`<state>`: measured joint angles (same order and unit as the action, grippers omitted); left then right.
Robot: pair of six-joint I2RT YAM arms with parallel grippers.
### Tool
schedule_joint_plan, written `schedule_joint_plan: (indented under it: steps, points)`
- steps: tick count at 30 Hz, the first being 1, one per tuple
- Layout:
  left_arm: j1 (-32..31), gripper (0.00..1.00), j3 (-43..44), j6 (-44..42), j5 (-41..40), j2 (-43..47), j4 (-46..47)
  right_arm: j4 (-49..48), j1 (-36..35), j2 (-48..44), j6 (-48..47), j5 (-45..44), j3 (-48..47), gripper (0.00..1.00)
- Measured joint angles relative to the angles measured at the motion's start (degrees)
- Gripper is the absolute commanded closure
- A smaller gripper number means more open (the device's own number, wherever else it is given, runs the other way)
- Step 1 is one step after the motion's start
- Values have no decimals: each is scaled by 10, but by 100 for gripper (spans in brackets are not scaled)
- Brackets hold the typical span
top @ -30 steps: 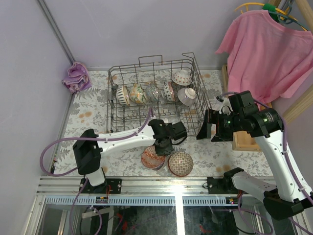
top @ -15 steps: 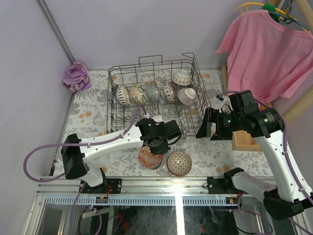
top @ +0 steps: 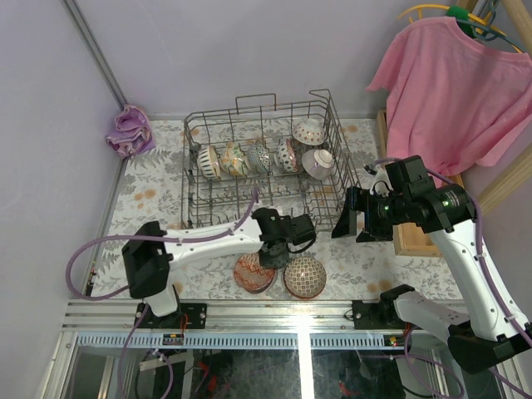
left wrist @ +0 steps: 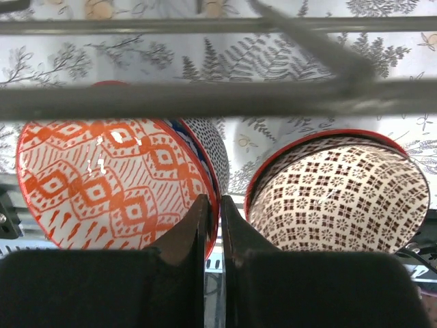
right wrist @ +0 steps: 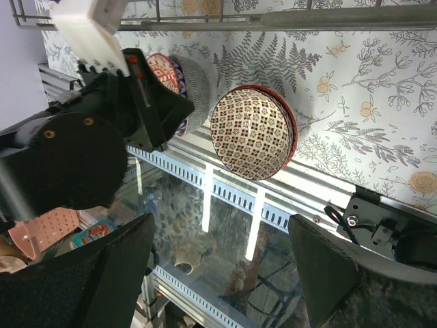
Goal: Load the bowls into the dish rack
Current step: Pick up the bowl from the center of the board.
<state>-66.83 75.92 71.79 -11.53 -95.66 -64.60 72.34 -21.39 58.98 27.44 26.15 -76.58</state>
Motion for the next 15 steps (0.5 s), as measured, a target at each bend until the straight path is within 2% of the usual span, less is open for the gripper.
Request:
schedule_joint_plan:
  steps: [8, 15]
  points:
    - [-7, 100, 67, -44, -3, -99, 16, 0, 0, 0, -1, 0, 0, 14]
    - [-15, 86, 66, -50, -3, -95, 10, 3, 0, 4, -5, -2, 0, 13]
